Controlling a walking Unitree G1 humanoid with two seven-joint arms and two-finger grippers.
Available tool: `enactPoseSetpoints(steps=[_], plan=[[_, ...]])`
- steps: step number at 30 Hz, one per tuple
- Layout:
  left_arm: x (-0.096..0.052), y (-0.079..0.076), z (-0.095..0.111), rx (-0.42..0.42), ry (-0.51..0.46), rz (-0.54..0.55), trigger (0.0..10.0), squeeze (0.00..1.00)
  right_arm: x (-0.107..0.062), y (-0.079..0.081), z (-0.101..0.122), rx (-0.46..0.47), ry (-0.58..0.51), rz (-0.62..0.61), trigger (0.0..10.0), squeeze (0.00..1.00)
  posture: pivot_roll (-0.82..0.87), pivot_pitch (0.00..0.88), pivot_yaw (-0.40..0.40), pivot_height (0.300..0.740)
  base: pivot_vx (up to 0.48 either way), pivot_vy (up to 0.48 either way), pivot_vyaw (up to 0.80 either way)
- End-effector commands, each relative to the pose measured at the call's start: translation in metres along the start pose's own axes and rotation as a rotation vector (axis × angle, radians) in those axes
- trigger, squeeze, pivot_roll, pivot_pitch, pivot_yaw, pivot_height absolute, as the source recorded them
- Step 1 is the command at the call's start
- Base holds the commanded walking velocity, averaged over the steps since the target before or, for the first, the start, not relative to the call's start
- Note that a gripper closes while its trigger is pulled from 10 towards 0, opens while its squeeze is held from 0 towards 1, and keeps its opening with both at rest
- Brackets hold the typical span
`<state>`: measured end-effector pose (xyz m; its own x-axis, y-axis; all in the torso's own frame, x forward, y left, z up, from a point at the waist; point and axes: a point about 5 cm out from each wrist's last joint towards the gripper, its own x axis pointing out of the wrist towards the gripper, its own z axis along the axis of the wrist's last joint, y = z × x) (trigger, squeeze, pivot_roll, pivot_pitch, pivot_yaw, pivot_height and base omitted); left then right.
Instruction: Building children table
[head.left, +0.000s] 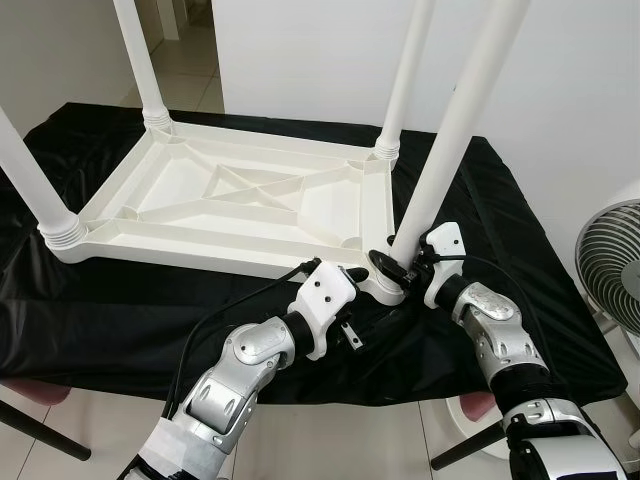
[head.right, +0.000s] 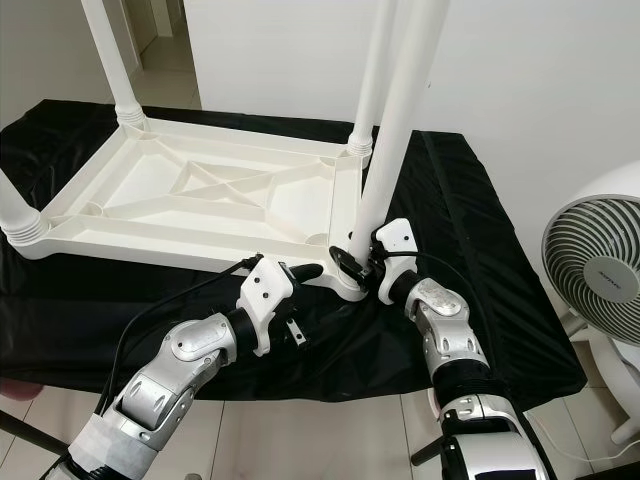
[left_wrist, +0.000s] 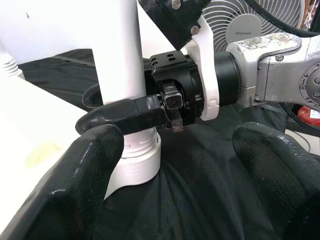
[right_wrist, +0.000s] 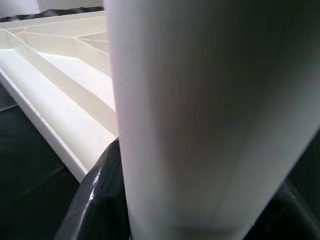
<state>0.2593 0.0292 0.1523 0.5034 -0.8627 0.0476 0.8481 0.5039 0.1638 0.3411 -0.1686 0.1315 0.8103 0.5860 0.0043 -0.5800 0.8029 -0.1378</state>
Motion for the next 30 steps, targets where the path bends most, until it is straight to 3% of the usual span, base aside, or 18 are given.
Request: enactPoseSetpoints(steps=[1,9,17,19,22,23,30], plan=[[-0.001,-0.001,-0.005,0.002,0.028,-0.004,10.0,0.0,-0.005,-0.001,-0.014,0.013,0.057,-0.07,10.0,0.0,0.09,0.045,-0.057,0.74,0.0,0.0,0.0],[-0.001,0.002,-0.004,-0.002,0.021,0.013,10.0,0.0,-0.006,0.009,-0.018,0.043,0.035,-0.246,10.0,0.0,0.09,0.043,-0.055,0.74,0.0,0.0,0.0],[-0.001,0.004,-0.005,0.001,0.027,0.02,10.0,0.0,-0.005,0.021,-0.019,0.071,0.017,-0.319,10.0,0.0,0.08,0.043,-0.046,0.74,0.0,0.0,0.0],[-0.001,0.006,-0.005,0.002,0.033,0.026,10.0,0.0,-0.001,0.035,-0.016,0.123,-0.004,-0.433,10.0,0.0,0.08,0.044,-0.043,0.74,0.0,0.0,0.0],[-0.001,0.006,-0.005,0.005,0.032,0.028,10.0,0.0,0.001,0.041,-0.015,0.143,-0.015,-0.468,10.0,0.0,0.08,0.044,-0.043,0.74,0.0,0.0,0.0],[-0.002,0.009,-0.008,0.014,0.041,0.042,10.0,0.0,0.005,0.058,-0.015,0.153,-0.021,-0.489,10.0,0.0,0.08,0.045,-0.039,0.74,0.0,0.0,0.0],[-0.003,0.012,-0.009,0.013,0.046,0.058,10.0,0.0,0.006,0.069,-0.015,0.185,-0.02,-0.583,10.0,0.0,0.08,0.048,-0.044,0.74,0.0,0.0,0.0]])
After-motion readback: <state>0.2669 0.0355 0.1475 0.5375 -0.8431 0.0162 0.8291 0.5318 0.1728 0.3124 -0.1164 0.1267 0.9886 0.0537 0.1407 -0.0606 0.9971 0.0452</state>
